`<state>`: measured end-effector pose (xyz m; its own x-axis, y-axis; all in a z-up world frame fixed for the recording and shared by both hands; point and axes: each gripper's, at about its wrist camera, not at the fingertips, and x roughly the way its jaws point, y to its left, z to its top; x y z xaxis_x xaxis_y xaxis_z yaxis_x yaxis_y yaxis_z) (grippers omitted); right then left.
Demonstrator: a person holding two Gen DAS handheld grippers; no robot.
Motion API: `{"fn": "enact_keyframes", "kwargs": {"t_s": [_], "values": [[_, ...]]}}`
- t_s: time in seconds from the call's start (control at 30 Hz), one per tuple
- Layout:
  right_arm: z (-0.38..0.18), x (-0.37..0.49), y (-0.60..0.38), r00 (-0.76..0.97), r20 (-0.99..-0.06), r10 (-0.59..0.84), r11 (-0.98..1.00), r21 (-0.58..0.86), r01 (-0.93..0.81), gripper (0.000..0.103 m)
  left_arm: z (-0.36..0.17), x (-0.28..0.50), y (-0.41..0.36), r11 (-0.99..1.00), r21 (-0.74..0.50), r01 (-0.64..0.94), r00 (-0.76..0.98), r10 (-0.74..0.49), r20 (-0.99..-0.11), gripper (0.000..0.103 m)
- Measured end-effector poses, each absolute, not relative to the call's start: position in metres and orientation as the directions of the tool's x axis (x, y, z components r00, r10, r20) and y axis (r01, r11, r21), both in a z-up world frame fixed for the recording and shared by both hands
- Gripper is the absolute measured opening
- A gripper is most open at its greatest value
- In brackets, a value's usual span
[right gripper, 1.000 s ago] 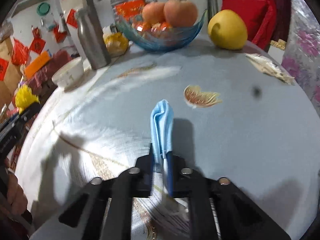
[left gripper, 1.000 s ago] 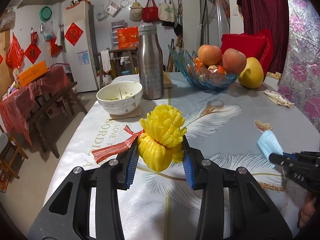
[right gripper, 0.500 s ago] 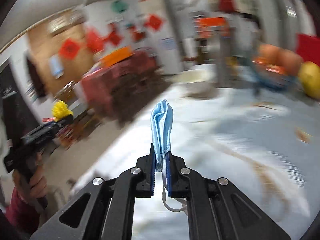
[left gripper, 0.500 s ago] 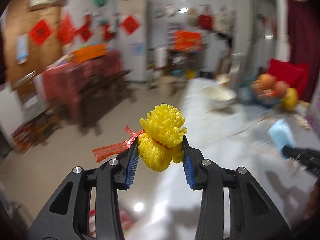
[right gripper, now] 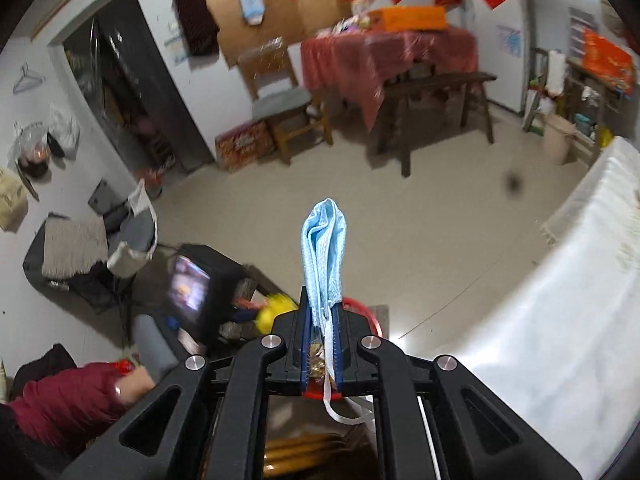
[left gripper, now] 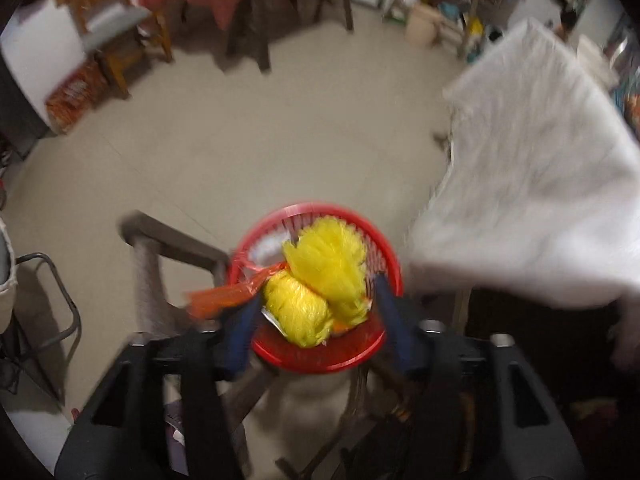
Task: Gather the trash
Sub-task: 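Drop the flower into the wastebasket with the left gripper while the right gripper carries the mask, then lower the blue mask into the wastebasket and open the right gripper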
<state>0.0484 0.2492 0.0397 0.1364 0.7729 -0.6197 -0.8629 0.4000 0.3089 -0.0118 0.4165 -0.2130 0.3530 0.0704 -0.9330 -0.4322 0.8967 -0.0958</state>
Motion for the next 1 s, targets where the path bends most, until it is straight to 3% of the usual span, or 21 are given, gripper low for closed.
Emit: {"fn": "enact_keyframes", "kwargs": {"t_s": [0.03, 0.23, 0.37, 0.43, 0.47, 0.5, 0.53, 0.83, 1.0], "values": [[0.036, 0.045, 0.261, 0.128, -0.638, 0.760, 0.397, 0.300, -0.868, 0.009, -0.221, -0.013, 0.416, 0.900, -0.086, -0.427, 0.336, 0.070, -0.939, 0.079], [0.006, 0.036, 0.318, 0.071, -0.720, 0.690, 0.380, 0.277, -0.883, 0.010, -0.219, -0.041, 0.434, 0.906, -0.055, -0.419, 0.348, 0.105, -0.931, 0.091], [-0.027, 0.032, 0.344, 0.035, -0.776, 0.629, 0.383, 0.271, -0.883, 0.010, -0.211, -0.059, 0.443, 0.900, -0.003, -0.437, 0.338, 0.161, -0.927, 0.091], [-0.042, 0.027, 0.355, 0.019, -0.796, 0.605, 0.382, 0.269, -0.884, 0.015, -0.209, -0.073, 0.448, 0.891, 0.036, -0.452, 0.326, 0.202, -0.924, 0.091], [-0.048, 0.027, 0.360, 0.023, -0.804, 0.594, 0.390, 0.263, -0.882, 0.023, -0.207, -0.079, 0.449, 0.888, 0.052, -0.456, 0.321, 0.219, -0.921, 0.091], [-0.052, 0.027, 0.362, 0.035, -0.808, 0.588, 0.401, 0.255, -0.880, 0.037, -0.205, -0.083, 0.448, 0.886, 0.066, -0.459, 0.319, 0.233, -0.919, 0.091], [-0.054, 0.026, 0.363, 0.052, -0.808, 0.587, 0.411, 0.242, -0.879, 0.040, -0.202, -0.088, 0.446, 0.885, 0.079, -0.458, 0.319, 0.247, -0.915, 0.091], [-0.047, 0.022, 0.343, 0.093, -0.796, 0.598, 0.410, 0.204, -0.889, 0.042, -0.195, -0.101, 0.427, 0.889, 0.104, -0.445, 0.315, 0.265, -0.911, 0.091], [-0.053, 0.004, 0.323, 0.095, -0.825, 0.557, 0.398, 0.165, -0.902, 0.055, -0.186, -0.104, 0.418, 0.887, 0.123, -0.444, 0.325, 0.288, -0.901, 0.091]]}}
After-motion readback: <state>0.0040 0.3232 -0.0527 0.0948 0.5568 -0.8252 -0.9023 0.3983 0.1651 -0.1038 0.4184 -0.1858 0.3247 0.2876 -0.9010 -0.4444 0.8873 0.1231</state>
